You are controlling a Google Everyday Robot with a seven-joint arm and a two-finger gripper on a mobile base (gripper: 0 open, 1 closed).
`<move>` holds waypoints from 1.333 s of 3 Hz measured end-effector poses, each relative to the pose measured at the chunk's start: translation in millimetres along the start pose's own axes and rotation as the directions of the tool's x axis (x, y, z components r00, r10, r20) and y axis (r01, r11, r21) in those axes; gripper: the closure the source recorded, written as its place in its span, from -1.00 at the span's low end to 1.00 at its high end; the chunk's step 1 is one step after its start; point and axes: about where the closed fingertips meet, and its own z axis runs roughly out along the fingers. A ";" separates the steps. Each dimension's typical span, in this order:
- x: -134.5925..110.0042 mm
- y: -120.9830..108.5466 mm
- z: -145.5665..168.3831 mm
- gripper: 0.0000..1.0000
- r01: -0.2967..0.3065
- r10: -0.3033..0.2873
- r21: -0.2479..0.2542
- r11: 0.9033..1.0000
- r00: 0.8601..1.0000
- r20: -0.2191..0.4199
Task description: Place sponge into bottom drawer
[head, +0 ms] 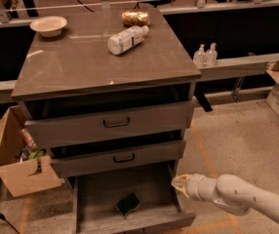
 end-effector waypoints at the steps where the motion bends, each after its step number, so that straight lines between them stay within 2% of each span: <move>1: -9.9 -17.7 -83.6 1.00 0.004 -0.005 0.031 1.000 1.000 0.021; 2: -12.5 -33.2 -134.4 1.00 0.013 -0.023 0.133 0.991 0.997 0.073; 3: -17.8 -48.5 -158.2 1.00 0.029 -0.088 0.295 0.955 0.978 0.187; 4: -22.9 -45.7 -171.5 0.67 0.032 -0.127 0.362 0.932 0.963 0.239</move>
Offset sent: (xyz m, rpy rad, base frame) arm -0.0639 -0.1431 0.2309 0.1302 -0.5494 -0.2273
